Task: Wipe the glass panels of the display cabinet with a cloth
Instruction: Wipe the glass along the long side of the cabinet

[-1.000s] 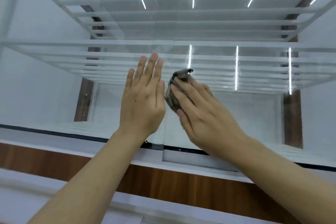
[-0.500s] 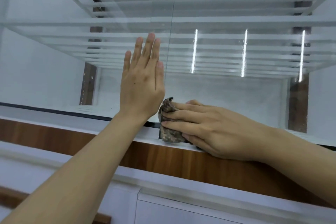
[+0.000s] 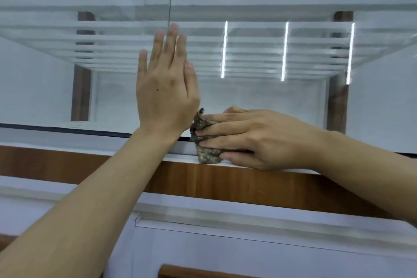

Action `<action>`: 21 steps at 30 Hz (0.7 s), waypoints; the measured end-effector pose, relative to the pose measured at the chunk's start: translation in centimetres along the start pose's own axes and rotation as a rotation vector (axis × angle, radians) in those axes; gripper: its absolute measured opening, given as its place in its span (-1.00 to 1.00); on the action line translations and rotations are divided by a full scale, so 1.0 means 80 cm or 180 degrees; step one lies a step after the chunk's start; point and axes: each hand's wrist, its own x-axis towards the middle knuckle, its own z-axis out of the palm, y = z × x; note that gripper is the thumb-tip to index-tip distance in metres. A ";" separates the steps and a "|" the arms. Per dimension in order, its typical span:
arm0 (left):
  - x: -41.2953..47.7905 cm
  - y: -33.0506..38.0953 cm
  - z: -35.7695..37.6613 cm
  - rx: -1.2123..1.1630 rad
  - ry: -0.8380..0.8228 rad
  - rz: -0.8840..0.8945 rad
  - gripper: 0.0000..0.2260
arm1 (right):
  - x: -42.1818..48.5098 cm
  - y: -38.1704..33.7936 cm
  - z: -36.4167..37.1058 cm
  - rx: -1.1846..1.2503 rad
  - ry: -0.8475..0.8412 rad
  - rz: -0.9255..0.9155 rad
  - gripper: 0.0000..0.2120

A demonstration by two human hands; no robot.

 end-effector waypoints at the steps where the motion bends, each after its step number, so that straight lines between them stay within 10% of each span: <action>1: -0.001 0.009 0.005 0.0010 -0.0022 0.0019 -0.50 | -0.009 0.001 -0.003 -0.0005 0.0004 0.0021 -0.66; 21: -0.017 0.229 0.090 -0.0439 -0.0110 0.0122 -0.51 | -0.299 0.028 -0.114 -0.0434 -0.0598 0.0767 -0.63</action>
